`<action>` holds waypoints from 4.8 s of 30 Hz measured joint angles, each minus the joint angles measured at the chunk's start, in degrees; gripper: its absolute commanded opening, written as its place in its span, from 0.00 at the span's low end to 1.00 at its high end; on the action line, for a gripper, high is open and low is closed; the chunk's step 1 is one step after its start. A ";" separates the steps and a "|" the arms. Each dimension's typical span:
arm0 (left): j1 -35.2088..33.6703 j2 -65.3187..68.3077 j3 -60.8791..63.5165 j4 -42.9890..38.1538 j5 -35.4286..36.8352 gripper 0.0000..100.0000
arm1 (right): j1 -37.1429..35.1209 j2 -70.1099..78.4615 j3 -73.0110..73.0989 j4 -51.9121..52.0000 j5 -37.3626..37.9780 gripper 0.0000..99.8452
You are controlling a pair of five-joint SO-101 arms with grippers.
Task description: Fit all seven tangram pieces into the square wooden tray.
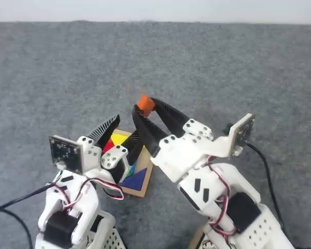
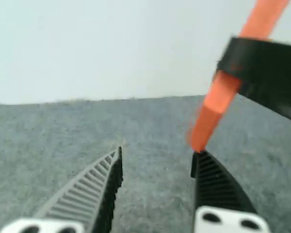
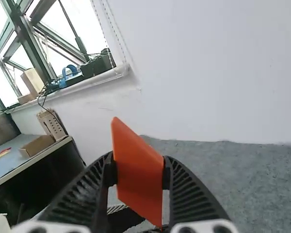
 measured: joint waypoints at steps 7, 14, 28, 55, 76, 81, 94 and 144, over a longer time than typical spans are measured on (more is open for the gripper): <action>0.09 0.79 0.09 -2.37 0.79 0.22 | 0.26 -6.33 -0.26 8.62 0.00 0.01; 0.00 0.88 -1.05 -0.97 2.46 0.22 | 0.09 -10.29 -0.35 14.68 -0.18 0.01; -4.84 0.09 -2.64 -0.88 2.90 0.22 | -4.48 -9.93 0.44 24.79 5.27 0.01; -42.64 -0.18 -3.25 10.73 -1.58 0.22 | 1.76 31.56 9.49 5.27 1.67 0.01; -42.64 -0.18 -3.25 12.66 -1.58 0.22 | 1.76 62.68 -10.46 13.80 -14.24 0.01; -42.64 -0.18 -3.25 12.66 -1.58 0.22 | 1.76 67.16 -13.80 13.80 -14.51 0.01; -42.64 -0.18 -3.25 12.66 -1.58 0.22 | 1.67 68.31 -14.51 14.51 -14.51 0.20; -42.64 -0.18 1.76 11.60 -2.90 0.22 | 10.11 54.68 -25.41 59.87 84.66 0.21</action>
